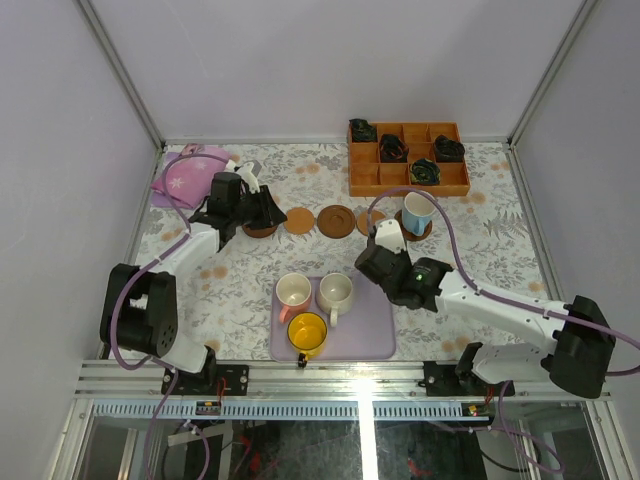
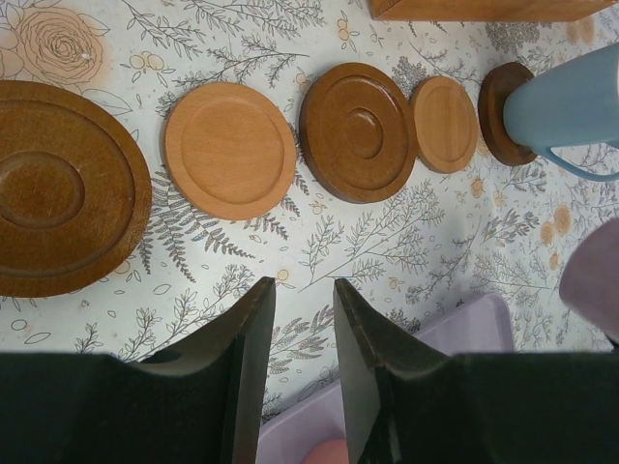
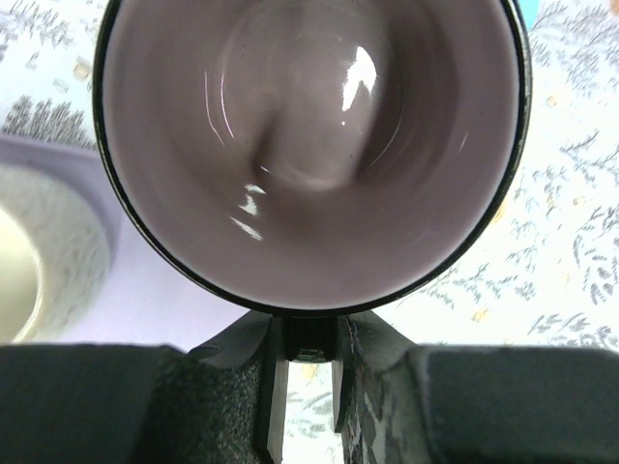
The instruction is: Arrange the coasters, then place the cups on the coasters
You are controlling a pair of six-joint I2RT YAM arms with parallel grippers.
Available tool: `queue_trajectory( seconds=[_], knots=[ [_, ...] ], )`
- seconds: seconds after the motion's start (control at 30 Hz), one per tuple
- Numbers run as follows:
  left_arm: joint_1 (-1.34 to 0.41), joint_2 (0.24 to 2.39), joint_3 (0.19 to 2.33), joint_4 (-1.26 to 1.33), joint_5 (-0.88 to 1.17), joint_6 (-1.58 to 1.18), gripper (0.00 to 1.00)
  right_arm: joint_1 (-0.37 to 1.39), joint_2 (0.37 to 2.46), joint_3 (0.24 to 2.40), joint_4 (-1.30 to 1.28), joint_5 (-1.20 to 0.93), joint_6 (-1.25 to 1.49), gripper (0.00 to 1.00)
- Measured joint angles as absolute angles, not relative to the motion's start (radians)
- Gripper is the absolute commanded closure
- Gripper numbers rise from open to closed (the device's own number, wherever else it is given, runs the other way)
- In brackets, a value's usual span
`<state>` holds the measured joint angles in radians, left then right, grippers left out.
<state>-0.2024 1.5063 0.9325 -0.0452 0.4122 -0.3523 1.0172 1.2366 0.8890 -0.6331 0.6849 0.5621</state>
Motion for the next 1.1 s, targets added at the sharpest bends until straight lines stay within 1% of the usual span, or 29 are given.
queue_trajectory(
  seconds=[0.3,0.5,0.77,0.93,1.1],
  knots=[
    [-0.202,1.514,0.934,-0.047,0.411,-0.339,0.69,0.776,1.328,0.9,-0.39,0.579,0.289,1.0],
    [-0.202,1.528,0.95,-0.044,0.398,-0.34,0.69,0.674,1.425,0.956,-0.283,0.485,0.187,1.0],
    [-0.202,1.601,0.98,-0.03,0.396,-0.367,0.69,0.619,1.573,1.078,-0.23,0.381,0.146,1.0],
    [-0.202,1.611,0.992,-0.031,0.391,-0.369,0.69,0.611,1.662,1.172,-0.275,0.347,0.162,1.0],
    [-0.202,1.618,1.019,-0.031,0.385,-0.368,0.69,0.607,1.704,1.236,-0.329,0.336,0.201,1.0]
  ],
)
